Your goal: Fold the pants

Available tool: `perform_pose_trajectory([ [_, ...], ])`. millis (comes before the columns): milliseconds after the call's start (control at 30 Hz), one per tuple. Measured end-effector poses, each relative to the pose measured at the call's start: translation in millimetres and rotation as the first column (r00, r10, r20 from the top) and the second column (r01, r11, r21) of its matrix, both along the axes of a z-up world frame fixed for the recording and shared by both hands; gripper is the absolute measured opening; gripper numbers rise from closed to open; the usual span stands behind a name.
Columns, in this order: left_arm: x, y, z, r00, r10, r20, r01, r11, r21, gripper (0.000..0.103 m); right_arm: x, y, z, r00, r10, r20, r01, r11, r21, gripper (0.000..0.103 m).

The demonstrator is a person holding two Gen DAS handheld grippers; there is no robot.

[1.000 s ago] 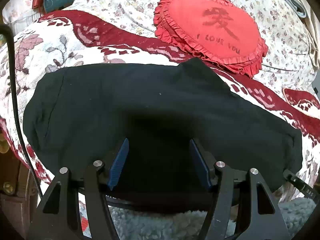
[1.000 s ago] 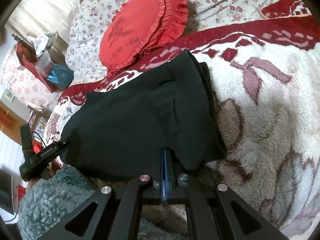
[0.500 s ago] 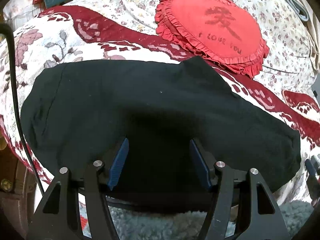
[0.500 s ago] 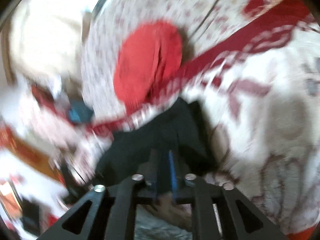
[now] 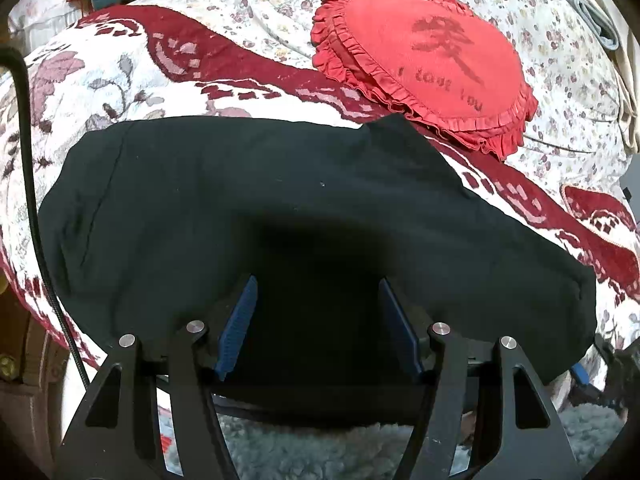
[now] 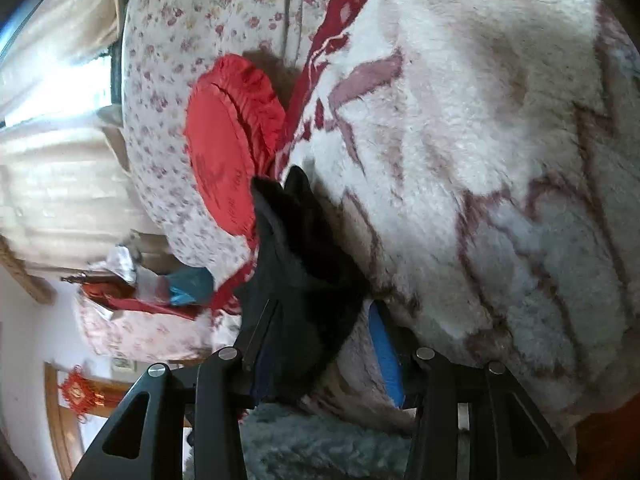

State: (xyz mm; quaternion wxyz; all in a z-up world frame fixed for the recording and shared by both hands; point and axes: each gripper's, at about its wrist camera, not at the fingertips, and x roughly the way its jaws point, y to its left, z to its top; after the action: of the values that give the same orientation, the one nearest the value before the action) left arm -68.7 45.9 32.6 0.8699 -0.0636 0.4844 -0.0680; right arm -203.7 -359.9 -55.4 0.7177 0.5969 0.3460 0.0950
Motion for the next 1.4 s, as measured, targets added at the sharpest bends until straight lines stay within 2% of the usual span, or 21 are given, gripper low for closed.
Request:
perform_pose_trajectory([
  [200,-1,3,0,1.000,0.005,0.002,-0.005,1.000,-0.029,0.063,12,-2,-4,0.998,0.008,0.061,-0.011,0.999,0.049,0.042],
  [300,-6,17,3,0.998,0.047,0.028,-0.044,0.993,-0.106,0.063,8,-3,-8,0.998,-0.008,0.066,0.005,0.998,0.055,0.023],
  [333,-11,30,6,0.994,0.096,0.048,-0.088,0.985,-0.149,0.063,5,-4,-11,0.998,-0.018,0.062,0.014,0.998,0.063,0.012],
  [367,-16,40,8,0.988,0.139,0.062,-0.126,0.975,-0.181,0.063,3,-5,-10,0.998,-0.022,0.065,0.018,0.998,0.064,0.009],
  [433,-26,62,11,0.968,0.236,0.080,-0.213,0.949,-0.233,0.063,-1,0,9,0.996,-0.003,0.091,0.005,1.000,-0.019,0.008],
  [533,-37,91,6,0.933,0.358,0.048,-0.332,0.903,-0.273,0.063,6,24,60,0.980,0.108,0.165,-0.080,0.983,-0.168,0.008],
  [567,-39,98,3,0.923,0.384,0.024,-0.361,0.887,-0.289,0.063,16,43,87,0.962,0.188,0.197,-0.142,0.963,-0.228,0.008],
  [633,-41,103,-1,0.916,0.401,0.000,-0.382,0.873,-0.303,0.063,36,74,119,0.930,0.307,0.205,-0.234,0.919,-0.316,0.008],
  [700,-43,101,0,0.919,0.395,0.005,-0.375,0.877,-0.300,0.063,65,120,148,0.867,0.464,0.181,-0.369,0.842,-0.394,0.008],
  [767,-45,99,2,0.921,0.389,0.016,-0.368,0.882,-0.294,0.063,97,180,164,0.775,0.626,0.085,-0.518,0.707,-0.481,0.008],
  [800,-46,99,2,0.922,0.388,0.020,-0.365,0.883,-0.294,0.063,105,199,164,0.742,0.670,0.040,-0.565,0.655,-0.502,0.008],
  [867,-46,100,3,0.922,0.386,0.024,-0.362,0.885,-0.293,0.063,129,254,158,0.648,0.755,-0.106,-0.669,0.496,-0.553,0.008],
  [967,-46,106,0,0.921,0.390,0.010,-0.369,0.878,-0.304,0.063,153,307,133,0.560,0.789,-0.252,-0.745,0.347,-0.570,0.008],
  [1067,-45,109,-1,0.921,0.390,0.004,-0.370,0.877,-0.305,0.063,161,334,105,0.519,0.788,-0.331,-0.772,0.266,-0.577,0.008],
  [1133,-44,109,-1,0.921,0.389,0.005,-0.369,0.879,-0.303,0.063,162,344,92,0.523,0.775,-0.355,-0.767,0.246,-0.592,0.008],
  [1200,-44,108,-1,0.921,0.390,-0.002,-0.372,0.878,-0.301,0.063,167,348,87,0.538,0.765,-0.353,-0.753,0.247,-0.610,0.008],
  [1233,-44,107,-1,0.922,0.388,-0.002,-0.371,0.880,-0.297,0.063,169,345,83,0.553,0.758,-0.346,-0.743,0.261,-0.616,0.009],
  [1300,-43,106,0,0.922,0.388,0.001,-0.370,0.882,-0.293,0.063,172,337,78,0.580,0.752,-0.315,-0.742,0.328,-0.585,0.019],
  [1333,-44,106,1,0.921,0.389,0.005,-0.370,0.881,-0.295,0.063,171,337,77,0.579,0.760,-0.297,-0.748,0.349,-0.565,0.031],
  [1367,-44,106,1,0.920,0.391,0.008,-0.371,0.880,-0.298,0.063,169,333,79,0.566,0.783,-0.258,-0.761,0.376,-0.529,0.038],
  [1400,-45,107,3,0.918,0.396,0.018,-0.373,0.877,-0.302,0.063,167,331,82,0.549,0.807,-0.219,-0.776,0.394,-0.494,0.038],
])
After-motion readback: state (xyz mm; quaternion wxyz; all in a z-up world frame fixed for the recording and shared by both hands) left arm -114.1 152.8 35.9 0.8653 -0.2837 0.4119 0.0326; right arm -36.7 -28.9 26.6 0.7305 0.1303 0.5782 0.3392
